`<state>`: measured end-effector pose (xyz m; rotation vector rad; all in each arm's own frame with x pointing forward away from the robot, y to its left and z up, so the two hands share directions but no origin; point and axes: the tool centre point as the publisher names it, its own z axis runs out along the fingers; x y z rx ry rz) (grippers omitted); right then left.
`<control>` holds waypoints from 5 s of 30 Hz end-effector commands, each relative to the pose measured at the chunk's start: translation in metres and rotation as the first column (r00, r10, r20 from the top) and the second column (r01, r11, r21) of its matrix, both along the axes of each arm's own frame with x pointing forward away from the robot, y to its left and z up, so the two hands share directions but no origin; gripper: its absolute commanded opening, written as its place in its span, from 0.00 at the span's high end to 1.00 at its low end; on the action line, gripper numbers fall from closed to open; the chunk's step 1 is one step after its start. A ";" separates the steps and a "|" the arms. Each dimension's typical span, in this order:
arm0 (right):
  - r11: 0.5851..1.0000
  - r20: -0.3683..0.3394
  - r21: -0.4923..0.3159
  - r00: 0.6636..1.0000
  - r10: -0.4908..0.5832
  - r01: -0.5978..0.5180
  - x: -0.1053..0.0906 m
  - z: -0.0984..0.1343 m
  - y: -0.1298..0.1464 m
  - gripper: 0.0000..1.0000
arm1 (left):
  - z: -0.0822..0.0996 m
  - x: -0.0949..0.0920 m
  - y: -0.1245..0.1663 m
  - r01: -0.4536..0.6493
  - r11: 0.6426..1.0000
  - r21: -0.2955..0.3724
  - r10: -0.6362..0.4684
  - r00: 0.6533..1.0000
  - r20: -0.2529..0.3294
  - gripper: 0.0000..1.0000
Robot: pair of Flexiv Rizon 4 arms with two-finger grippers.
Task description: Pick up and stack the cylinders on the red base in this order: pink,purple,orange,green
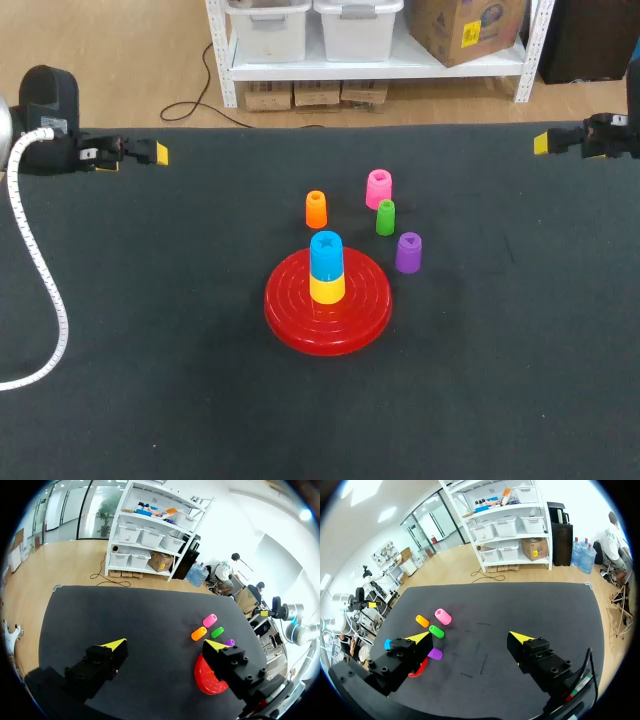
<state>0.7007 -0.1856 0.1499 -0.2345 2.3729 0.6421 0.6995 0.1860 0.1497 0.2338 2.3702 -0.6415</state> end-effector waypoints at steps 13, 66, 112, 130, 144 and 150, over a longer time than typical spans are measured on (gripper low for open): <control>1.000 0.000 0.001 1.000 0.002 -0.002 0.000 0.000 0.000 0.00 | 0.001 0.000 -0.001 -0.004 1.000 0.007 0.004 1.000 -0.006 0.00; 1.000 0.000 0.001 1.000 0.002 -0.002 0.000 0.000 0.000 0.00 | -0.014 -0.035 -0.012 0.386 0.920 -0.061 -0.362 0.901 0.240 0.00; 1.000 0.000 0.001 1.000 0.002 -0.002 0.000 0.000 0.000 0.00 | -0.025 -0.080 -0.066 0.648 0.749 0.136 -0.662 0.728 0.179 0.00; 1.000 0.000 0.001 1.000 0.002 -0.002 0.000 0.000 0.000 0.00 | -0.024 -0.083 -0.062 0.594 0.783 0.184 -0.621 0.755 0.210 0.00; 1.000 0.000 0.001 1.000 0.002 -0.002 0.000 0.000 0.000 0.00 | -0.024 -0.083 -0.062 0.594 0.783 0.184 -0.621 0.755 0.210 0.00; 1.000 0.000 0.001 1.000 0.002 -0.002 0.000 0.000 0.000 0.00 | -0.024 -0.083 -0.062 0.594 0.783 0.184 -0.621 0.755 0.210 0.00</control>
